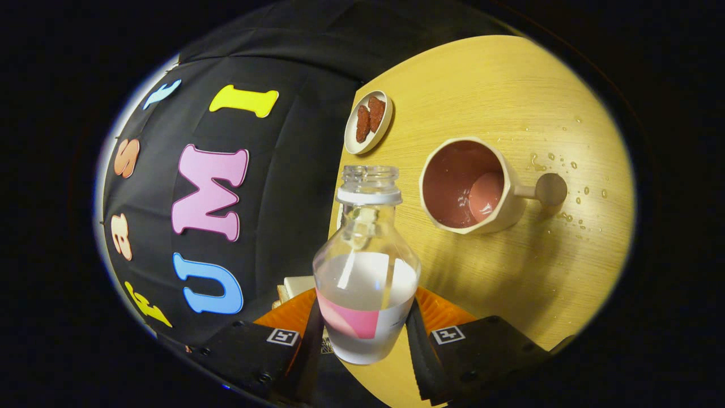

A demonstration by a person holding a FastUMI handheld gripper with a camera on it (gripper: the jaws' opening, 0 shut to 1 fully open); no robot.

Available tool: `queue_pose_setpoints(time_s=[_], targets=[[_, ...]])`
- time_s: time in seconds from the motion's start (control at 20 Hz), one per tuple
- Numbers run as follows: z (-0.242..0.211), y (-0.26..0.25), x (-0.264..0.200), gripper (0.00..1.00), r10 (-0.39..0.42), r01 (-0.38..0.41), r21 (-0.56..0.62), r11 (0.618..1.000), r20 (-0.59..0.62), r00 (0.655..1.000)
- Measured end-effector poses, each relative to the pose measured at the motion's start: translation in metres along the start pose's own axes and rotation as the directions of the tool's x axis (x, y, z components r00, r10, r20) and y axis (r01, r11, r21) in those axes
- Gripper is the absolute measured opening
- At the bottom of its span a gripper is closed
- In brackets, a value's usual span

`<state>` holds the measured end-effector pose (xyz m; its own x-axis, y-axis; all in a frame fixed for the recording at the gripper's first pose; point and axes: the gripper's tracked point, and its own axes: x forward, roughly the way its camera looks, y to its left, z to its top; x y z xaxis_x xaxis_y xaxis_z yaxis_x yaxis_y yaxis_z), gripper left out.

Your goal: Take the bottle from table, then pour the juice into the cup, finally place the bottle on the coaster

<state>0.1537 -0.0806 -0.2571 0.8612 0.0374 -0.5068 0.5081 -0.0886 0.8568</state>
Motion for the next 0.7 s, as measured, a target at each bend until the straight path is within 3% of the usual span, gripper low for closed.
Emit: queue_pose_setpoints(time_s=[0.2, 0.4, 0.7], targets=[[-0.004, -0.006, 0.007, 0.70, -0.032, 0.037, 0.137, 0.990, -0.038, 0.999], [0.000, -0.005, 0.013, 0.70, -0.056, 0.074, 0.300, 0.951, -0.068, 0.996], [-0.001, -0.007, 0.019, 0.70, -0.064, 0.108, 0.440, 0.892, -0.113, 0.992]])
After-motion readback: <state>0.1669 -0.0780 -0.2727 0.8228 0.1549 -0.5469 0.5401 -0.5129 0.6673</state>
